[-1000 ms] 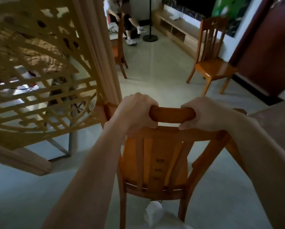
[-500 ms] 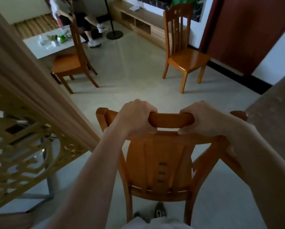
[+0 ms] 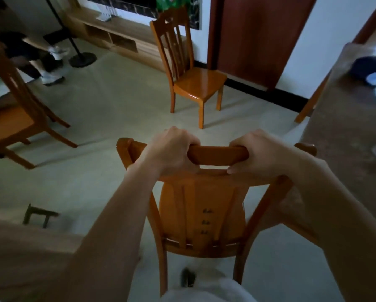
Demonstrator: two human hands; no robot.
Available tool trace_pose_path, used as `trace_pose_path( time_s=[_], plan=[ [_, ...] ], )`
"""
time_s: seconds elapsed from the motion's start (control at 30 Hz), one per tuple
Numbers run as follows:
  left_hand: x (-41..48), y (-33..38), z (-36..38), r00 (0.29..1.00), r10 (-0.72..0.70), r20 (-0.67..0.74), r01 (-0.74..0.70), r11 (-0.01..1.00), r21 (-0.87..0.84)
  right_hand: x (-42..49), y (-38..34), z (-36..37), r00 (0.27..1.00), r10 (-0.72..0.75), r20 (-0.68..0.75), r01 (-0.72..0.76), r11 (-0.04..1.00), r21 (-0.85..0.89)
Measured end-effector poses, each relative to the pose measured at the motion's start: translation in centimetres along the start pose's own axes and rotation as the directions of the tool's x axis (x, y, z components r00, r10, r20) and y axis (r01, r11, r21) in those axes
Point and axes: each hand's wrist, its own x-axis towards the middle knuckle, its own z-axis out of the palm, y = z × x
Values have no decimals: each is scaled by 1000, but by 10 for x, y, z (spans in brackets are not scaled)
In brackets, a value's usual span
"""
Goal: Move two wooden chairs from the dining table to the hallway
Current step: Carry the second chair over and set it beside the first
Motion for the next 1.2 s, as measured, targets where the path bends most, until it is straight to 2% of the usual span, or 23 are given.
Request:
trace_pose_path(
  time_s=[0.33,0.6,0.87,1.2],
  plan=[
    [144,-54,-21,989,144,33,-145,988,50,90,62,-38,987,128,-93,-125,992,34],
    [254,-86,-38,981,179,81,-184,981,65,171,120,-74,981,172,-93,-169,985,37],
    [338,-114,-62,976,205,72,-211,974,84,230,147,-119,967,186,-175,-189,982,1],
    [441,-177,-85,914,404,33,-405,909,92,318,167,-157,931,318,-181,-316,948,36]
  ],
)
